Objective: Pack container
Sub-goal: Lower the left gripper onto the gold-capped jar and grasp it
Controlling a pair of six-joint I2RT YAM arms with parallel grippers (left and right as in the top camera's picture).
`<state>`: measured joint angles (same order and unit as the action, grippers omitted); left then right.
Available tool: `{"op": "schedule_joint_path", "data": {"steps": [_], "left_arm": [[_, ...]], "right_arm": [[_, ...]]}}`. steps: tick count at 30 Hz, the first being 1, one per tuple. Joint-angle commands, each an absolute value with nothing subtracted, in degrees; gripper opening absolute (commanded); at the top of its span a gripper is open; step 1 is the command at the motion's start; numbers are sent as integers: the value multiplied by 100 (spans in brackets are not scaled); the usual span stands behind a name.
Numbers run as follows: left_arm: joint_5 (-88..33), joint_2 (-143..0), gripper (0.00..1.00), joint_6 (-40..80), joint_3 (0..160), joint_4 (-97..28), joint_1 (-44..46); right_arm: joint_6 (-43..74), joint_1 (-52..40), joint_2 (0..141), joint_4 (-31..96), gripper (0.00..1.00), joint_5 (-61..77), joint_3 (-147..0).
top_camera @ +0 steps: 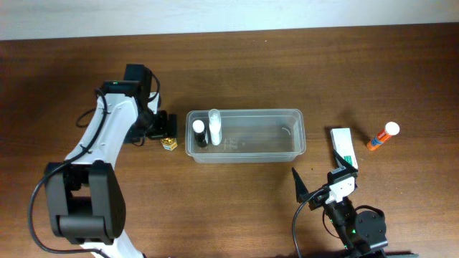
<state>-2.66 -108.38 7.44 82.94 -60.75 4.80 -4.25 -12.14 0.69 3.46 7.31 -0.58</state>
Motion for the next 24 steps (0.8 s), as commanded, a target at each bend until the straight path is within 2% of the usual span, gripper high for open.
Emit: {"op": "schedule_joint_path", "data": {"steps": [1,18,23,24], "left_arm": [[-395,-10713,99,635,8217,-5920,609],[-373,-10774,94,727,7881,-5457,779],[-373,-10829,89,727,7872,-5398,779],[-373,-10838,83,727,7872,-5391,779]], "right_arm": [[-357,-1192,32,386,98,681,-32],[-357,-1192,32,386,98,683,-32],[-357,-1192,32,386,98,683,-32],[-357,-1192,32,386,98,681,-32]]}}
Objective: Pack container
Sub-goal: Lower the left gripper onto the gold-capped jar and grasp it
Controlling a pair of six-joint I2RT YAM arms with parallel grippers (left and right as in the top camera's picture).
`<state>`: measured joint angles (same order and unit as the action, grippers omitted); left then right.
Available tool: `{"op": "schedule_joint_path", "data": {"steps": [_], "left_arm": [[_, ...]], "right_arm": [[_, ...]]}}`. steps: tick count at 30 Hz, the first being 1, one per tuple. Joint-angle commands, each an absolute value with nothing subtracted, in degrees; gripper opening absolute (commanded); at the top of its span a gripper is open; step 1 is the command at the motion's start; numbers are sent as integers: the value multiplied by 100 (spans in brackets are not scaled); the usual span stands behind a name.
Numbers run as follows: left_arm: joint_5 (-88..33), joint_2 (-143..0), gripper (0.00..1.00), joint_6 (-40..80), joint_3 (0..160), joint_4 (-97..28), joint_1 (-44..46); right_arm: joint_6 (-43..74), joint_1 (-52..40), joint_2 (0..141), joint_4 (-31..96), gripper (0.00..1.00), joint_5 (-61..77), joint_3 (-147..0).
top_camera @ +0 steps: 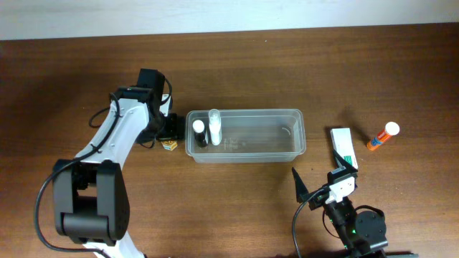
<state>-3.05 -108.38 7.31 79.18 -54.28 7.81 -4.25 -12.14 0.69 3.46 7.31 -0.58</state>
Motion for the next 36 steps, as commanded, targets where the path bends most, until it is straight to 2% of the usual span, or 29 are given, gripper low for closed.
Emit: {"op": "schedule_joint_path", "data": {"steps": [1,20,27,31,36], "left_arm": [[-373,-10853,82,725,7872,-5380,779],[-370,-11360,74,808,7867,-5295,788],[-368,-11395,62,808,7867,-5297,788],[-368,-11395,52,805,7867,-5299,788],[-368,-11395,49,805,7867,-5299,788]], "right_arm": [[-357,-1192,32,386,99,683,-32],[-357,-1192,32,388,98,683,-32],[-355,-1192,32,386,98,683,-32],[-357,-1192,32,386,98,681,-32],[-355,-1192,32,386,98,683,-32]]}}
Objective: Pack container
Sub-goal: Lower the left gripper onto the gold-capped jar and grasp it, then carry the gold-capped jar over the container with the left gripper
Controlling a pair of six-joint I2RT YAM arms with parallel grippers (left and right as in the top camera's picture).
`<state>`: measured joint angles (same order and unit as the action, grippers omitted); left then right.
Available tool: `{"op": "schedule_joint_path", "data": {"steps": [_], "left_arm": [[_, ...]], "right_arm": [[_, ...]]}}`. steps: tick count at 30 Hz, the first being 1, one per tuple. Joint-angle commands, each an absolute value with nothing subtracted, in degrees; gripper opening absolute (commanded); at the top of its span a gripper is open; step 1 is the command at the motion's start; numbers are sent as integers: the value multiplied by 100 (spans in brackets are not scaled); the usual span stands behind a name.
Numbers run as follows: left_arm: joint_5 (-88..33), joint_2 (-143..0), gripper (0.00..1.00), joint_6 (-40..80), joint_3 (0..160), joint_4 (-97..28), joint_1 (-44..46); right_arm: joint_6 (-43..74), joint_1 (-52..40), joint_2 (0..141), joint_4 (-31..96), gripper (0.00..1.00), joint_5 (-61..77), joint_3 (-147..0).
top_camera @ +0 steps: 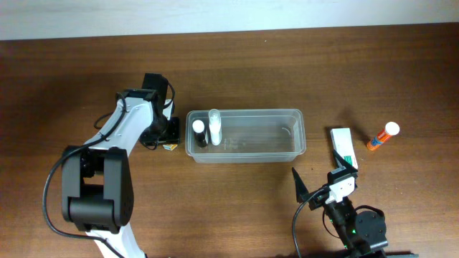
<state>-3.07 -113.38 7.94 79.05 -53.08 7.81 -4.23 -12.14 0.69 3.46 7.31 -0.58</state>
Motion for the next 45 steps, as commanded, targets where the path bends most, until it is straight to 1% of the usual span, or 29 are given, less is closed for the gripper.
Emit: {"op": "schedule_joint_path", "data": {"steps": [1,5,9,11,17,26,31,35,39,40,45], "left_arm": [[-368,-11395,46,805,7867,-5299,788],[-366,-11395,42,805,7867,-5297,788],[-366,-11380,35,803,7867,-5336,788],[-364,-11338,33,805,7870,-5339,788],[-235,-10770,33,808,7874,-5454,788],[-139,-9054,34,862,7891,-6114,790],[-537,-8254,34,1009,7891,-6532,869],[-534,-7942,34,1227,7889,-6641,1278],[-502,-7889,34,1500,7889,-6600,1883],[-427,-7911,34,1664,7889,-6514,2204],[-89,-7918,34,2088,7889,-6193,2893]], "right_arm": [[-355,-1192,32,386,98,681,-32],[-357,-1192,32,386,99,683,-32],[-357,-1192,32,386,98,681,-32],[-357,-1192,32,386,98,681,-32],[-357,-1192,32,386,98,683,-32],[-355,-1192,32,386,98,681,-32],[-355,-1192,32,386,98,683,-32],[-357,-1192,32,386,99,683,-32],[-357,-1192,32,386,98,683,-32],[-355,-1192,32,386,98,681,-32],[-357,-1192,32,386,98,683,-32]]}}
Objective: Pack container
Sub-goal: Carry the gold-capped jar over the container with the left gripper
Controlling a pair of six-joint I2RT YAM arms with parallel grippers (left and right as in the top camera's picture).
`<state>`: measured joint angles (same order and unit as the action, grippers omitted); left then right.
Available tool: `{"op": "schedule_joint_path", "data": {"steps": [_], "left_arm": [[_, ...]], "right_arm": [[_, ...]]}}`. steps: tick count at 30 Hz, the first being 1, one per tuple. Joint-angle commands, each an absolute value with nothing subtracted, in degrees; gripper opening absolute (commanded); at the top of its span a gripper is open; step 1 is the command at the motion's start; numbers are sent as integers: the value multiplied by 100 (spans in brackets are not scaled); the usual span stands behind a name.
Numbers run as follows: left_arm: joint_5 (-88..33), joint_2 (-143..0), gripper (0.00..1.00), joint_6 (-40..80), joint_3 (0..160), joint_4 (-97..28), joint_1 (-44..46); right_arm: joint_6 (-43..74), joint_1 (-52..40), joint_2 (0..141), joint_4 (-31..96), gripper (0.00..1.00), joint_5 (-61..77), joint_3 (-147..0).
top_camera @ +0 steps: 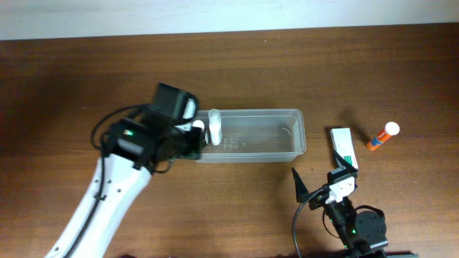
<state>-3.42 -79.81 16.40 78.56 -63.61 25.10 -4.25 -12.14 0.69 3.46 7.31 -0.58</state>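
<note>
A clear plastic container [287, 132] lies in the middle of the table. At its left end stand a white tube [214, 125] and a dark bottle with a white cap [199, 127], the bottle partly covered by my left arm. My left gripper [188, 141] hangs over the container's left end, raised toward the camera. Its fingers are hidden under the wrist. The small yellow-and-black cube is out of sight. My right gripper [323, 179] rests open near the front edge, holding nothing.
A white box with green print [343, 147] lies right of the container. Further right is an orange glue stick with a white cap [382, 136]. The table is bare brown wood elsewhere.
My left arm has risen and moved right, from beside the container's left wall to over its left end. The small cube that lay there no longer shows. The right arm has not moved.
My left gripper was first just left of the small cube beside the container. It then stood closer, then right over the cube against the container wall. Now the arm is raised over the container's left end and the cube is hidden. The right arm stayed still throughout.
</note>
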Motion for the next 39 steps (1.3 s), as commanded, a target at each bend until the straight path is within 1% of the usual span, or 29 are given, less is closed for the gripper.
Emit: {"op": "schedule_joint_path", "data": {"steps": [1,6,11,22,26,37,39], "left_arm": [[-58,-7918,34,2161,7889,-6114,3013],[130,-7966,34,2469,7889,-5819,3507],[252,-8224,34,2591,7889,-5662,3730],[888,-9067,34,2596,7889,-5765,3739],[904,-9288,34,2593,7889,-5787,3739],[958,-9531,34,2591,7887,-5872,3734],[1131,-9557,34,2593,7889,-5872,3734]], "right_arm": [[-357,-1192,32,386,98,681,-32],[-357,-1192,32,386,98,681,-32],[-357,-1192,32,386,99,683,-32],[-357,-1192,32,386,98,681,-32],[-357,-1192,32,386,98,681,-32],[-357,-1192,32,386,98,683,-32],[-357,-1192,32,386,98,683,-32]]}}
